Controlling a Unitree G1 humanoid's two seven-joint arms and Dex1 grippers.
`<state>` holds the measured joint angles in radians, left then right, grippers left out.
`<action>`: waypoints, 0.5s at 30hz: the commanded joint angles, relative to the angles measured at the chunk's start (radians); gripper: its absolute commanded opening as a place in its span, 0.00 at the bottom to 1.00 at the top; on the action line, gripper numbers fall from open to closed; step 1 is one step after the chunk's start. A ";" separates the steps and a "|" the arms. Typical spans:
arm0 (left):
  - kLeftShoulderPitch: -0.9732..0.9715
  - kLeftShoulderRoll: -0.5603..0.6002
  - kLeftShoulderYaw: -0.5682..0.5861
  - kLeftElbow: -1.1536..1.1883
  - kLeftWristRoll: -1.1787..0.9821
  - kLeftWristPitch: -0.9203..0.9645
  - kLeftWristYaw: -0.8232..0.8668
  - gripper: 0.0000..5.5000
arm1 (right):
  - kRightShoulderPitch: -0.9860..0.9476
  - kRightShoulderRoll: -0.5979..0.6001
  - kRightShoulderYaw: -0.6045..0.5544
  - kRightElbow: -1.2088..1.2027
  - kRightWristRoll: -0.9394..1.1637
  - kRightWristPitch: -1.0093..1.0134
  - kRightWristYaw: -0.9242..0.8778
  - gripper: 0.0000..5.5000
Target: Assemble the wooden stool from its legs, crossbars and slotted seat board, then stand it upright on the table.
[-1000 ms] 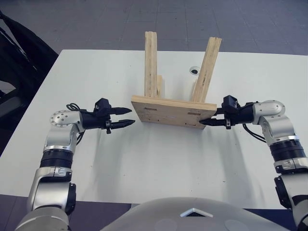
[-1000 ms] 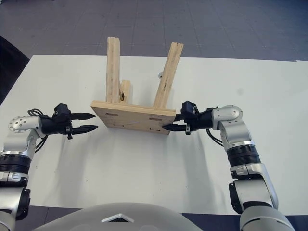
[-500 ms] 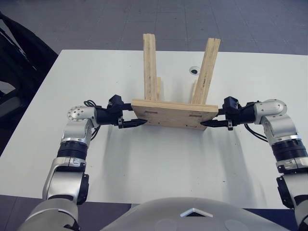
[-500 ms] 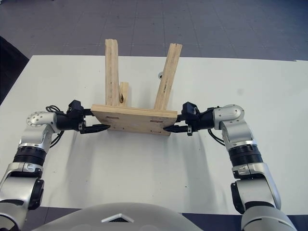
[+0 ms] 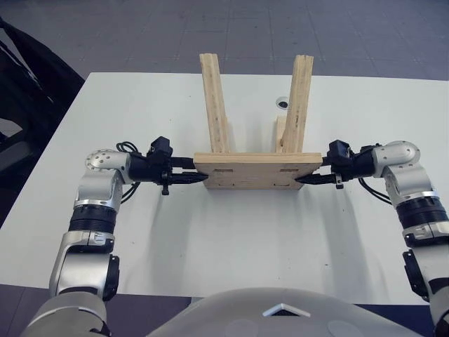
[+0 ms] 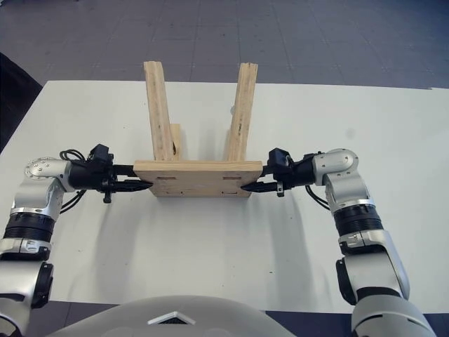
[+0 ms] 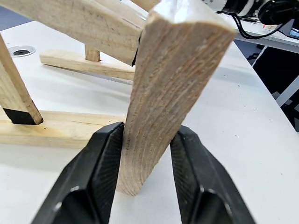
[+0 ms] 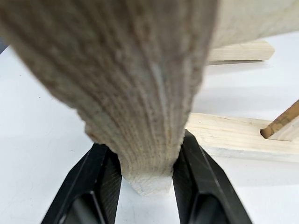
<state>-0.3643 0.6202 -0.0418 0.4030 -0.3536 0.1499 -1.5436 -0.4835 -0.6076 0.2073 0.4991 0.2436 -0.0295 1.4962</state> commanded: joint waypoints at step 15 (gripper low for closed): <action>-0.508 0.063 0.374 0.117 -1.436 0.935 1.381 0.24 | -0.664 0.143 -0.659 0.041 0.486 1.538 -0.910 0.23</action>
<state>-0.3812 0.8272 0.2401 0.0770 -1.4427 1.1132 -0.9056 -0.6640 -0.7259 -0.1438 0.1303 0.9277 1.4002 1.2926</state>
